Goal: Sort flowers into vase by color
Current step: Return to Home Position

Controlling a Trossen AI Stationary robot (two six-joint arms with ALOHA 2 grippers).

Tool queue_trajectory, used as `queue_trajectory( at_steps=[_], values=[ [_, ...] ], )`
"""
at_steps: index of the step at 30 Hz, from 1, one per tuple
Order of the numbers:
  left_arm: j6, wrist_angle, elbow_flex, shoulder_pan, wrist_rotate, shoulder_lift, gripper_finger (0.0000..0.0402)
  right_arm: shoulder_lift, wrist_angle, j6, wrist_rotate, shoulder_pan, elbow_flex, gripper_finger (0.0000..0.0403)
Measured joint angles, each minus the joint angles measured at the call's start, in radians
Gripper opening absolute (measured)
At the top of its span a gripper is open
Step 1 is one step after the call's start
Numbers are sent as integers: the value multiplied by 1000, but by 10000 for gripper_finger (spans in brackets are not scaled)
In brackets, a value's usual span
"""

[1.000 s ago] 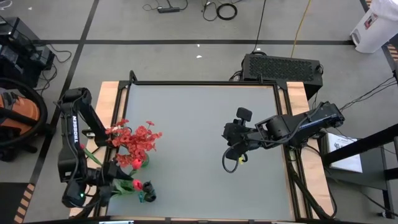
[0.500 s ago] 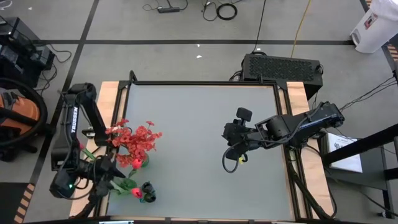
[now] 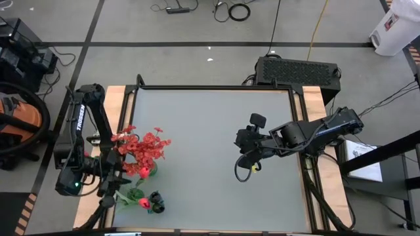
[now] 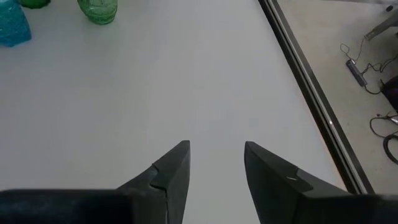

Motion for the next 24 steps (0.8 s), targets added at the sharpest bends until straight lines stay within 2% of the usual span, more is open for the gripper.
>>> queue_trajectory(
  at_steps=[6, 13, 19, 24],
  values=[
    [-6, -20, 3, -2, 12, -54, 208, 0, -6, 0, 0, 0, 0, 143],
    [155, -17, 83, -40, 24, -66, 208, 0, -10, 0, 0, 0, 0, 144],
    [372, 13, 163, -53, -49, -66, 208, 0, -9, 7, 0, 0, 0, 144],
    [658, 115, 227, -53, -163, -65, 208, 0, -9, 12, 0, 0, 0, 144]
  ],
)
